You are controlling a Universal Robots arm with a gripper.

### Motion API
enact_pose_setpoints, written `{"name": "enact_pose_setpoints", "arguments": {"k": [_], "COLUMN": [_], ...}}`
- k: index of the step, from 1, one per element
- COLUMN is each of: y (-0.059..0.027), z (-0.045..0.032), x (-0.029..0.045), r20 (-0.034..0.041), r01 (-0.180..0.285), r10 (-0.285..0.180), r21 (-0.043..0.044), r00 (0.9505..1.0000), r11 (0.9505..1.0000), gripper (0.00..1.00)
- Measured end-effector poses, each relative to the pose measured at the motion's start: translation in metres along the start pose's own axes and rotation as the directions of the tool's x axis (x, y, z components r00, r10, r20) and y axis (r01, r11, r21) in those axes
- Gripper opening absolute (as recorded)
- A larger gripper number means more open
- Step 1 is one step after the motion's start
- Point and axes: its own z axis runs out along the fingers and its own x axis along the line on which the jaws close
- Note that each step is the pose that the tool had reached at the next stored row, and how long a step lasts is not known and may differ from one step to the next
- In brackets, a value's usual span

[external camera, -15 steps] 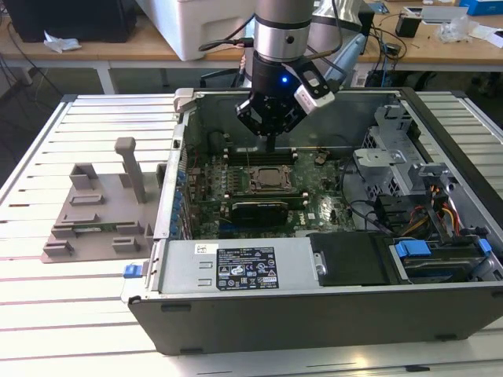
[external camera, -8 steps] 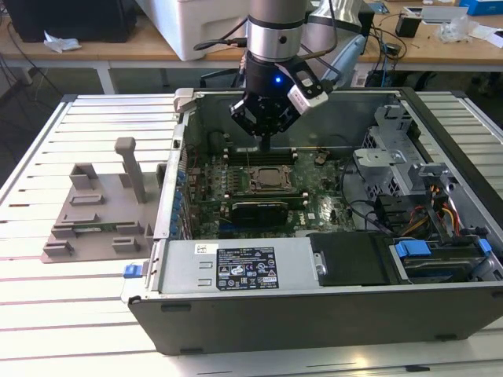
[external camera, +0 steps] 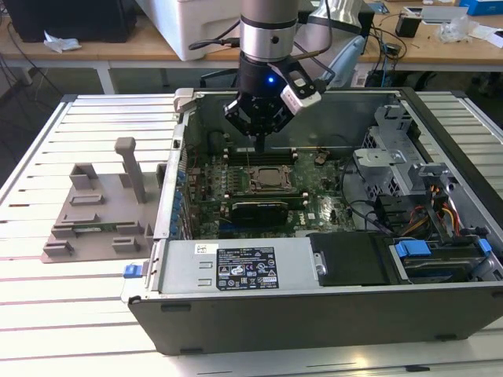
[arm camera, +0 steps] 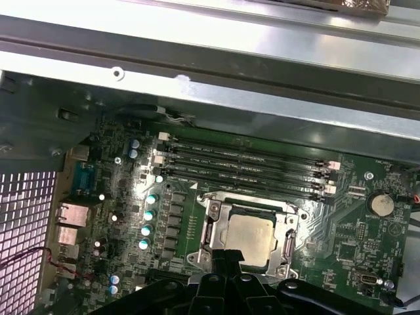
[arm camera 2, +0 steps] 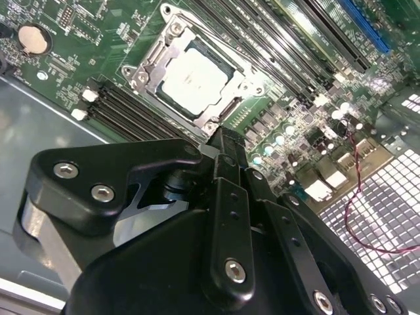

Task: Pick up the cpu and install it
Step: 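Install the first cpu locking lever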

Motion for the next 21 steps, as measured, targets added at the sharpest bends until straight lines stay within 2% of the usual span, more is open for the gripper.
{"name": "enact_pose_setpoints", "arguments": {"k": [12,18,21], "y": [0.0024,0.0082,0.0138], "z": [0.0003,0.0006,0.0007], "x": [0.0139,0.0262,0.0289], "r20": [0.0000,0.0002,0.0000], "r01": [0.000,0.000,0.000], "r10": [0.000,0.000,0.000], "r21": [0.0000,-0.0001,0.0000], "r00": [1.0000,1.0000,1.0000], "r11": [1.0000,1.0000,1.0000], "gripper": [0.11,0.11,0.11]}}
